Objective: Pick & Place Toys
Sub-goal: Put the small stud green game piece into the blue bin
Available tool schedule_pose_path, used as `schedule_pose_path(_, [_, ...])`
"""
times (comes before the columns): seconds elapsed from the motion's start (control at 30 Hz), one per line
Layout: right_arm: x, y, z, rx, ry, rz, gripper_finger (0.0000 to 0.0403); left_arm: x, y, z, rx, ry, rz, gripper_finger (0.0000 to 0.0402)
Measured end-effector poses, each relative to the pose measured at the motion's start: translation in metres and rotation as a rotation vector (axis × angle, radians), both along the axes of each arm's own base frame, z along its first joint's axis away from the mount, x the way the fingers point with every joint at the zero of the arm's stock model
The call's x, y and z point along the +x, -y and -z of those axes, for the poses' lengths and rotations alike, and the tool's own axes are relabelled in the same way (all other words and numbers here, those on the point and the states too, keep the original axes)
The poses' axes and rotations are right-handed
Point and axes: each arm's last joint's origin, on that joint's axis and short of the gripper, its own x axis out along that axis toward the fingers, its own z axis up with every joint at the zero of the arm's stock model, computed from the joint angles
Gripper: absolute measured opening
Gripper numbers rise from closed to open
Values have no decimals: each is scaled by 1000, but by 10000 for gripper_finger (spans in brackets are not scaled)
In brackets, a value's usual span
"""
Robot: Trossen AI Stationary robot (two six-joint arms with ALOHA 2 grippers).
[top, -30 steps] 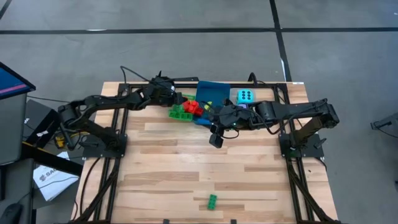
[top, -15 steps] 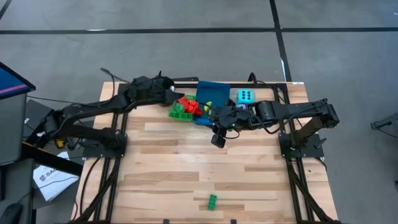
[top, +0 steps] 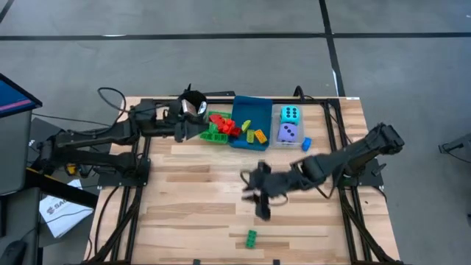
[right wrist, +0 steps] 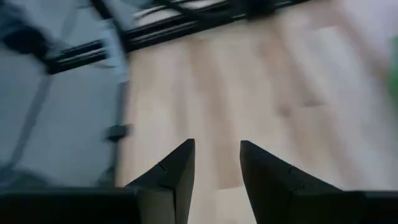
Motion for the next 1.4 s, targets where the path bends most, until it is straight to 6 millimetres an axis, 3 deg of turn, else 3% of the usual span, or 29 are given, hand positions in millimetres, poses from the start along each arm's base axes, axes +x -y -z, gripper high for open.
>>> schedule_pose_path(0.13, [-5, -20, 20, 133, 30, -1, 123, 2, 17, 3, -8, -38, 82, 218])
schedule_pose_path(0.47, [-31, -64, 88, 442, -27, 350, 123, 14, 42, 32, -37, -283, 187, 216])
schedule_pose_path(0.73, [-15, -108, 136, 693, -89, 425, 123, 21, 54, 41, -35, -331, 240, 212])
schedule_pose_path(1.1, [38, -164, 172, 739, -177, 298, 110, 23, 59, 43, -32, -343, 266, 209])
schedule_pose_path(1.2, [42, -171, 179, 715, -207, 280, 103, 23, 59, 43, -32, -342, 266, 208])
schedule_pose_path(1.4, [33, -171, 166, 641, -235, 268, 89, 23, 59, 43, -34, -341, 265, 208])
